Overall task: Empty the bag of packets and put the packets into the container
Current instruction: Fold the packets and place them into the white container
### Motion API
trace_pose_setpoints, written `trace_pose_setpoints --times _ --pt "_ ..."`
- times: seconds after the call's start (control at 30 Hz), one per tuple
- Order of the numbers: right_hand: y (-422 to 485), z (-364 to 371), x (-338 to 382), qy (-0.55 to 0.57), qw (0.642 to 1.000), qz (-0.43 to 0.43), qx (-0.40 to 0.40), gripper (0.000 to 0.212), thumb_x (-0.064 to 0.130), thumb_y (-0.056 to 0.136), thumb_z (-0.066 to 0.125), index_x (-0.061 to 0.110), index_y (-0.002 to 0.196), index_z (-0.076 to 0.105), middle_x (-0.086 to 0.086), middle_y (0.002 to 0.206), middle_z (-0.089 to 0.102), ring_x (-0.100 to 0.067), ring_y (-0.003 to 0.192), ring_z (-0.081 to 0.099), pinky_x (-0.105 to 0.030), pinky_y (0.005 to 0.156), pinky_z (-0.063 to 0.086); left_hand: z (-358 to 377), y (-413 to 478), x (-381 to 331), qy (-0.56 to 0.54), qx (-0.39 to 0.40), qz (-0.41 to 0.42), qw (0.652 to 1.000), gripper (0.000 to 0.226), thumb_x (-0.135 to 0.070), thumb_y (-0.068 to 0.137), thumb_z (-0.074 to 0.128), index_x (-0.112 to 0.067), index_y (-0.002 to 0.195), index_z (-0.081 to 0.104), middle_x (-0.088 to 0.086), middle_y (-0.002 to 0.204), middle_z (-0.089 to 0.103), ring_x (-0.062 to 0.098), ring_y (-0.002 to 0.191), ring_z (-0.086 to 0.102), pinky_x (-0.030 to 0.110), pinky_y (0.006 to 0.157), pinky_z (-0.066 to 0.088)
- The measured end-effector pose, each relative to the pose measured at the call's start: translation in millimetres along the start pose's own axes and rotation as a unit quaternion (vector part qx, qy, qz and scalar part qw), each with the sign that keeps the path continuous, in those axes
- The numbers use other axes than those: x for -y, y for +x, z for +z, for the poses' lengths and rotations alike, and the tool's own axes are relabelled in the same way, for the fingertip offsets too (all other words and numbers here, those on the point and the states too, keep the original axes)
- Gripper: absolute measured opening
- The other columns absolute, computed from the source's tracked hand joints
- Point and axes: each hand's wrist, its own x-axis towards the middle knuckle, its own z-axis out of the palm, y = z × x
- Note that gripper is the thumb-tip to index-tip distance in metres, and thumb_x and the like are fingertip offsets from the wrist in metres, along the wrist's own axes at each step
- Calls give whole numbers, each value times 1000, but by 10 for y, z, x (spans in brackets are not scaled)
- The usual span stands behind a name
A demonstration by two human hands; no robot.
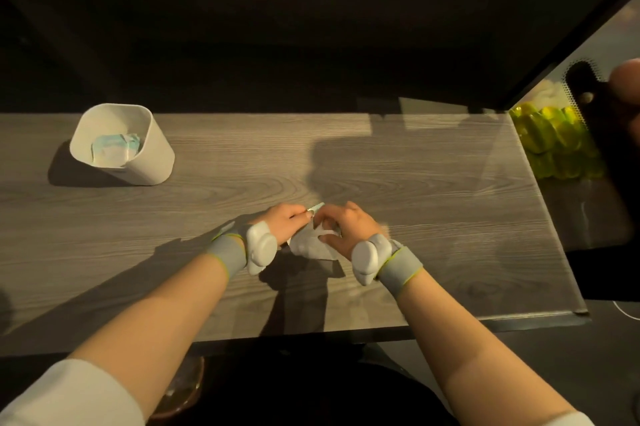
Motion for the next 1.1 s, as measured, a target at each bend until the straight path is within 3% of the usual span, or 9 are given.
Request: trace_pose_setpoints --times 0.17,0.23,0.37,0.53,0.67,0.77,0.83,0.97,1.1 --pt "-75 -30 -57 132 981 55 -134 37 3 77 64 5 113 55 0 95 53 -7 66 46 -26 70 39 1 -54 -4 13 47 36 998 34 -17 82 66 -5 113 56 2 97 56 16 92 53 24 78 40" --pt "-141 -77 -157 111 975 115 -157 38 6 79 63 6 115 54 -7 109 58 -11 79 58 -28 75 44 9 -56 -10 66 42 48 996 40 -13 80 68 -6 116 52 4 101 57 20 95 54 22 75 37" --pt "-171 -69 -243 60 962 261 -58 49 15 80 66 4 123 44 -19 126 49 -40 111 56 -39 88 47 45 -46 -15 130 12 82 988 35 -14 82 64 -7 114 52 10 110 60 27 102 55 23 73 32" --pt "-127 -29 -198 114 945 290 -105 23 18 81 66 6 100 61 -9 87 62 -32 96 63 -30 74 46 -146 -137 89 111 -123 182 969 21 -2 75 60 -5 95 53 10 90 49 24 80 47 22 63 30" --pt "-98 -64 -145 193 920 290 -180 15 18 82 67 8 92 68 -1 78 57 -21 79 56 -19 64 36 -323 -237 305 297 -241 216 899 33 -2 66 67 -15 89 47 12 87 56 32 81 56 37 63 50" --pt "51 -52 -42 264 910 260 -185 14 17 83 66 5 91 68 -3 76 57 -16 75 52 -13 48 37 -274 -327 432 382 -218 156 884 42 -7 55 78 -13 87 51 9 85 57 31 79 60 37 56 54" --pt "232 -29 62 310 902 244 -173 10 16 84 66 12 75 62 0 64 54 -18 70 51 -8 41 36 -224 -367 469 361 -167 118 910 41 -23 64 76 -12 96 53 10 100 54 31 96 55 42 71 51" --pt "639 -33 258 304 908 242 -156 25 19 85 62 20 62 52 -1 64 54 -21 73 53 -26 63 42 -241 -422 485 214 -201 75 953 51 -31 68 73 -12 112 53 9 122 46 30 115 42 38 91 36" --pt "828 -61 384 169 943 262 -121 23 23 84 59 9 103 58 -15 111 59 -31 109 53 -30 90 41 -367 -360 502 194 -155 52 967 71 -17 71 69 -13 134 36 10 133 38 31 123 35 32 104 25"
